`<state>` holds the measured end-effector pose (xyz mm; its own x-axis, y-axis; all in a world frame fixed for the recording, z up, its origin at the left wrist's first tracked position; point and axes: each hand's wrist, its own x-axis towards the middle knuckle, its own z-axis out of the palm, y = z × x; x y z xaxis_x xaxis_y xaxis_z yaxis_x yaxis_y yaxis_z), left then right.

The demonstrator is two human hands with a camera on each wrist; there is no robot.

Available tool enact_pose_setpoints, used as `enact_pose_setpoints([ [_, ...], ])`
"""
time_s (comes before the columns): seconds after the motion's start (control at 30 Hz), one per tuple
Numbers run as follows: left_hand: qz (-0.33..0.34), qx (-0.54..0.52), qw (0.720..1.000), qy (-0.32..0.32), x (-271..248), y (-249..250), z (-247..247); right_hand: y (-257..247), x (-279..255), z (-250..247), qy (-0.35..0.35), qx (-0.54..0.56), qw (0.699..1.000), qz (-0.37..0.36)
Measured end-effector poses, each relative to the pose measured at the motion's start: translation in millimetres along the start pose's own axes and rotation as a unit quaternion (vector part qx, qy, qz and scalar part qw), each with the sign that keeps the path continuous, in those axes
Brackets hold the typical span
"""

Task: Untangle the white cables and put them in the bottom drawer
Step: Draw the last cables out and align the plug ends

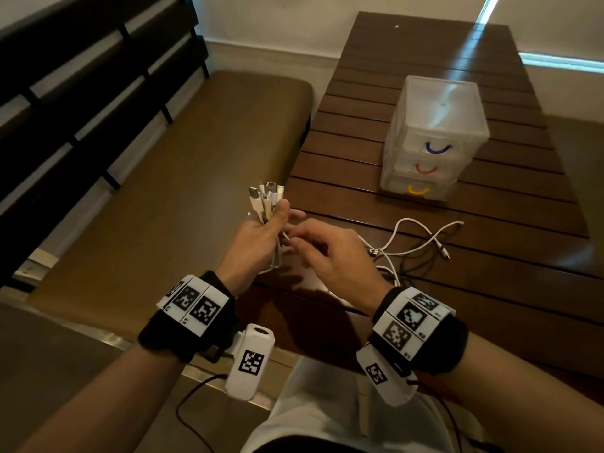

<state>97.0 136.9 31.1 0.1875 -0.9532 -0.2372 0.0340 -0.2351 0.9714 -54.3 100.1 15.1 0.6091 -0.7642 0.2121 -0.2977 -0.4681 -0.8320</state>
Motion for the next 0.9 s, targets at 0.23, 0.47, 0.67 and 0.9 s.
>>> enact_pose_setpoints([
  [0.23, -0.005, -0.015, 1.0, -0.01, -3, -1, -3, 8, 4, -3, -0.021, -0.063, 0.998, 0.004],
  [0.47, 0.004, -0.012, 1.0, -0.029, 0, 2, -2, 7, 6, 0, 0.025, -0.074, 0.997, -0.03],
  [0.67, 0.043, -0.126, 0.991, 0.015, 0, 20, -3, 22, 2, -13, -0.051, -0.167, 0.983, 0.055],
  [0.9, 0.178, -0.166, 0.968, 0.055, 5, 58, -33, 59, -2, -65, -0.118, -0.277, 0.945, 0.131],
])
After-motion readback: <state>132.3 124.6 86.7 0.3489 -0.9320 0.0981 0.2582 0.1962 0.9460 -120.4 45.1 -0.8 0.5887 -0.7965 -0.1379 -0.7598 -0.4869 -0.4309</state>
